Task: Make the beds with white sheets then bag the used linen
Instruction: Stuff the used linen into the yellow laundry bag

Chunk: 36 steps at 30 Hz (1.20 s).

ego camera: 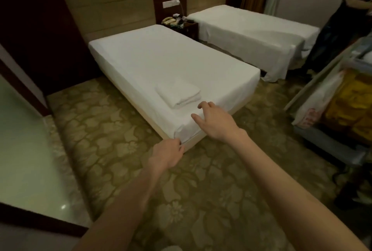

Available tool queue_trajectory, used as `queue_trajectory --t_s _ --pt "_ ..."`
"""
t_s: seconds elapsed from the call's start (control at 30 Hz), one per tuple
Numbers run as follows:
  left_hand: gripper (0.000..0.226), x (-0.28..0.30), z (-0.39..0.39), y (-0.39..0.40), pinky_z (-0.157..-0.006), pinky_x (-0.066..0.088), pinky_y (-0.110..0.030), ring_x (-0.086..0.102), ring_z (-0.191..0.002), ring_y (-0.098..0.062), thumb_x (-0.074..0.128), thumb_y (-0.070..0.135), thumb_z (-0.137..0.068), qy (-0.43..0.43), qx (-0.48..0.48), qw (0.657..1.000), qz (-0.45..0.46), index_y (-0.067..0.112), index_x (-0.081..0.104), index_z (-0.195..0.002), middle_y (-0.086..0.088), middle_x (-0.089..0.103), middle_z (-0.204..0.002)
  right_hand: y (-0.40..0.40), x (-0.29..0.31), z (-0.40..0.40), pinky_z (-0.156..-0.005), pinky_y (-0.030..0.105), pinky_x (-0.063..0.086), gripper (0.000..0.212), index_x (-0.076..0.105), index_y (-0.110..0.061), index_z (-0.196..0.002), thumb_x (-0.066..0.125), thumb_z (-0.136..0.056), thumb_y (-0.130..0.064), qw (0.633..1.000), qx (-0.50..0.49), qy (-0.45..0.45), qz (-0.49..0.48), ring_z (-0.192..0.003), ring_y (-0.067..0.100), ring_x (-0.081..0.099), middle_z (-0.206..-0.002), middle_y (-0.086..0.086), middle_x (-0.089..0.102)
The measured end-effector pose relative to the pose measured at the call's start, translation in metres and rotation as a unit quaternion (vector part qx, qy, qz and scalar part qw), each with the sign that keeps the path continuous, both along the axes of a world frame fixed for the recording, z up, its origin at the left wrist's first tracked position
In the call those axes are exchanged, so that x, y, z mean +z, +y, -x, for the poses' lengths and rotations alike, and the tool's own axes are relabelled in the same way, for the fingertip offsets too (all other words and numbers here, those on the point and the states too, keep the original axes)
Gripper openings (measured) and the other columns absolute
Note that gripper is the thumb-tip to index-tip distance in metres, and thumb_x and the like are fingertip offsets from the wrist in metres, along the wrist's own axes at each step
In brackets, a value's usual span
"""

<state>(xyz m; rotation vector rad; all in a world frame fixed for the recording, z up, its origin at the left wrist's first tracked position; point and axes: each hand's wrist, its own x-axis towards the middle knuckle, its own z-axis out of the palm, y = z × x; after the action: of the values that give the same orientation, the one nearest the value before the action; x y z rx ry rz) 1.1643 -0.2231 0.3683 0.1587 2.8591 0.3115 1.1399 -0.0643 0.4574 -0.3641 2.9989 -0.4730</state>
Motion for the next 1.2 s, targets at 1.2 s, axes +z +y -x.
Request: queue_trajectory --t_s 1.2 --pt "0.043 -0.060 0.479 0.036 -0.079 0.044 -0.031 0.062 -0.102 -0.023 0.030 0.042 -0.103 -0.047 0.206 0.977 -0.022 0.013 0.055 -0.124 -0.007 0.064 -0.117 -0.004 -0.054 0.541 -0.095 0.040 0.042 0.048 0.039 -0.014 -0.137 0.035 -0.101 -0.045 0.979 0.196 -0.039 -0.030 -0.121 0.027 0.048 -0.137 0.007 0.046"
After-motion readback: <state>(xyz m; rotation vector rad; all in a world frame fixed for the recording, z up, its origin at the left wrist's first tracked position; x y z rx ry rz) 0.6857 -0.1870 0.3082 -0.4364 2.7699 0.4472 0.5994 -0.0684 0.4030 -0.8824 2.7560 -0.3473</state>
